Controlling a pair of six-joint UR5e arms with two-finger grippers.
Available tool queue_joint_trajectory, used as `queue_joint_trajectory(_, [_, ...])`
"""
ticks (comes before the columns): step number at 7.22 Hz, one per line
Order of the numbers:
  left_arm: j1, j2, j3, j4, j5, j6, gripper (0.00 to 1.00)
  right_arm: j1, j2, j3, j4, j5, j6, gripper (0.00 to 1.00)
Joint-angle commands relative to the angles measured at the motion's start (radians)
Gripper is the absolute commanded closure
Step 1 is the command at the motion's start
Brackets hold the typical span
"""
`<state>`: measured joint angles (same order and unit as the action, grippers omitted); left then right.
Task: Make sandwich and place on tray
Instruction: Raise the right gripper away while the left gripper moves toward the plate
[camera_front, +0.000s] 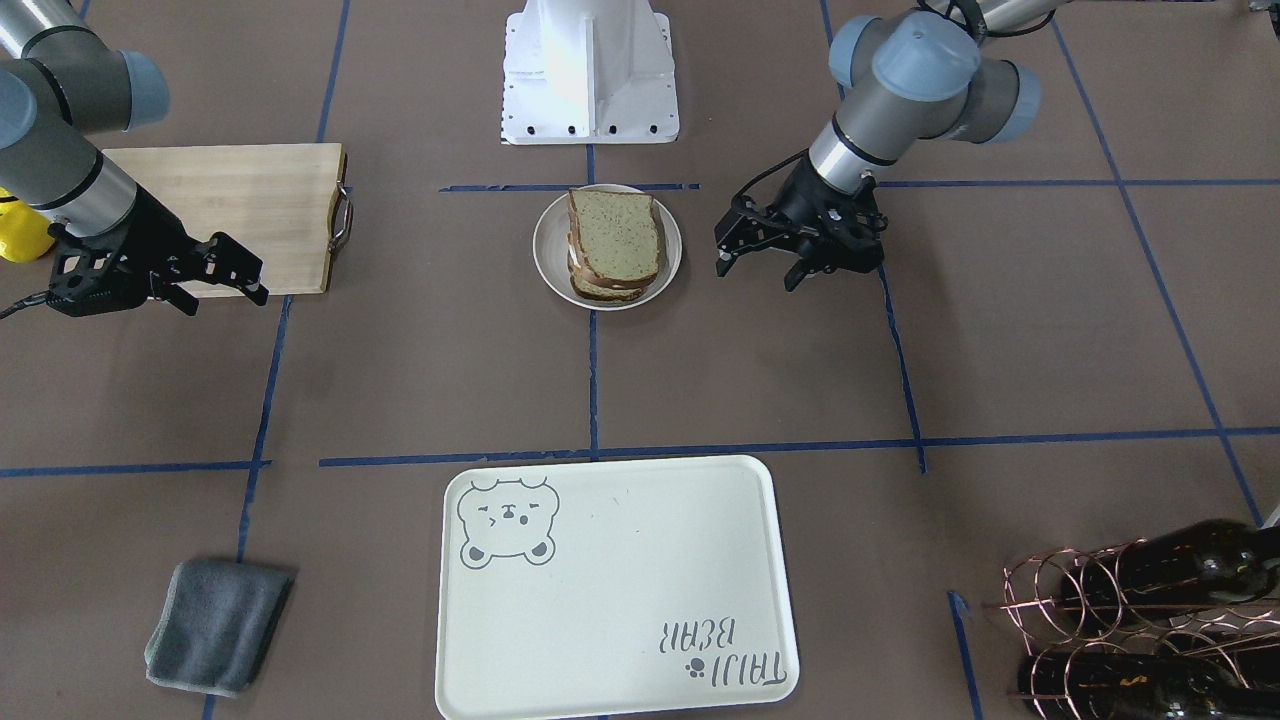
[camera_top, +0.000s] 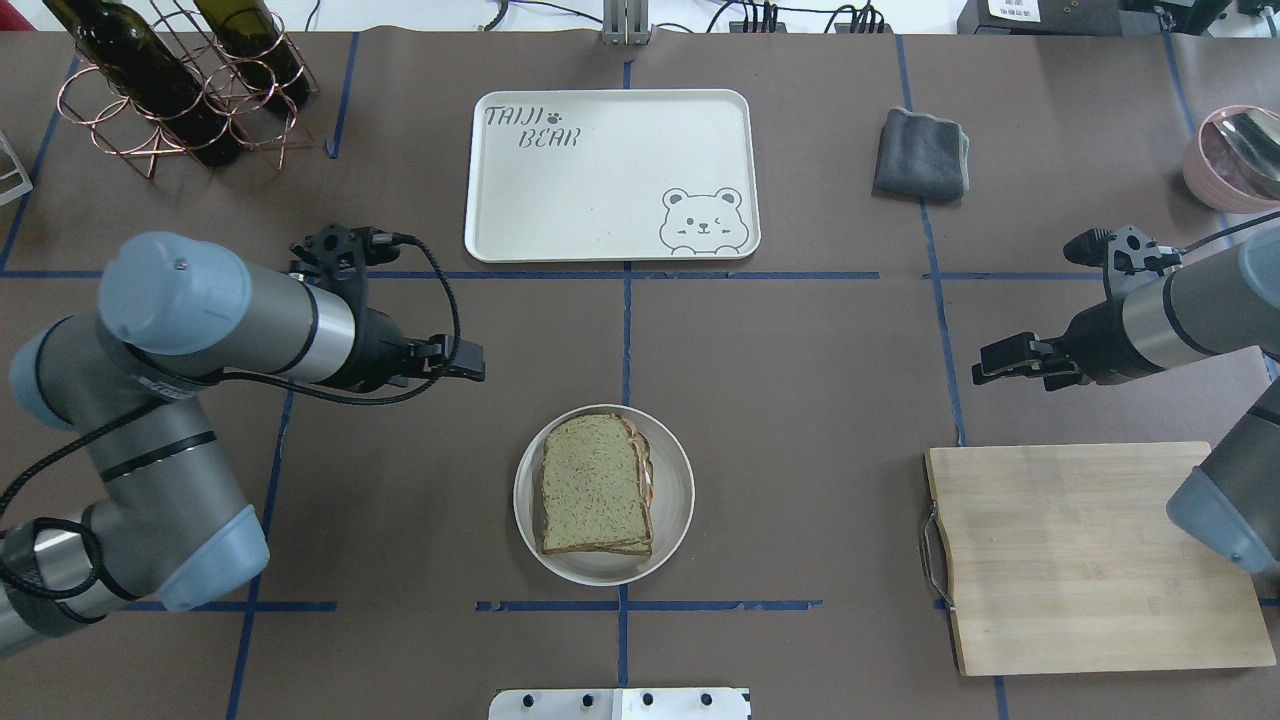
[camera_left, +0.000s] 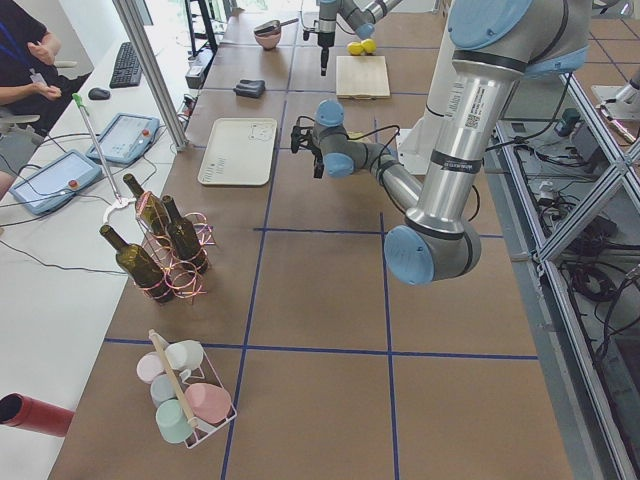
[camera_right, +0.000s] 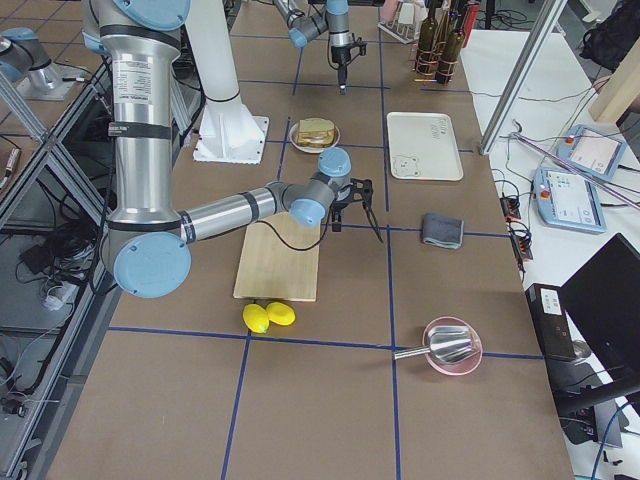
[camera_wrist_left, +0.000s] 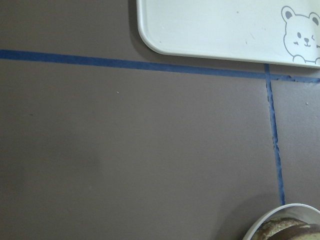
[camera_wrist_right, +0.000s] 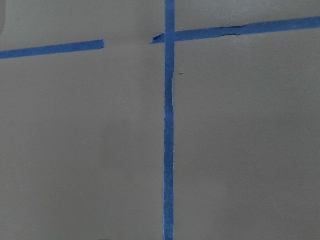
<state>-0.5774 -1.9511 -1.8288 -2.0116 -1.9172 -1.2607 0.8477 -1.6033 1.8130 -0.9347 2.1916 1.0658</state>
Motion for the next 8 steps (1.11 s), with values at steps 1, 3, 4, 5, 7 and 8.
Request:
queue_joint_trajectory(1, [0.085, -0.103, 0.005, 0.164, 0.087, -0.006, 0.07, 0.031, -0.017, 0.002, 0.000, 0.034, -0.029, 0.00])
queue_joint_trajectory(3, [0.148, -0.132, 0.026, 0.169, 0.154, -0.049, 0.18, 0.030, -0.017, 0.000, 0.000, 0.034, -0.029, 0.00])
queue_joint_trajectory(4, [0.146, -0.118, 0.023, 0.171, 0.162, -0.049, 0.18, 0.030, -0.017, 0.000, 0.000, 0.034, -0.029, 0.00])
queue_joint_trajectory(5, [0.143, -0.117, 0.007, 0.189, 0.162, -0.046, 0.21, 0.030, -0.017, -0.001, 0.000, 0.034, -0.029, 0.00])
queue_joint_trajectory(7, [0.137, -0.068, -0.045, 0.217, 0.162, -0.042, 0.26, 0.028, -0.017, -0.006, 0.000, 0.033, -0.029, 0.00])
queue_joint_trajectory(8, [0.146, -0.063, -0.038, 0.215, 0.159, -0.049, 0.26, 0.027, -0.017, -0.007, 0.000, 0.033, -0.029, 0.00])
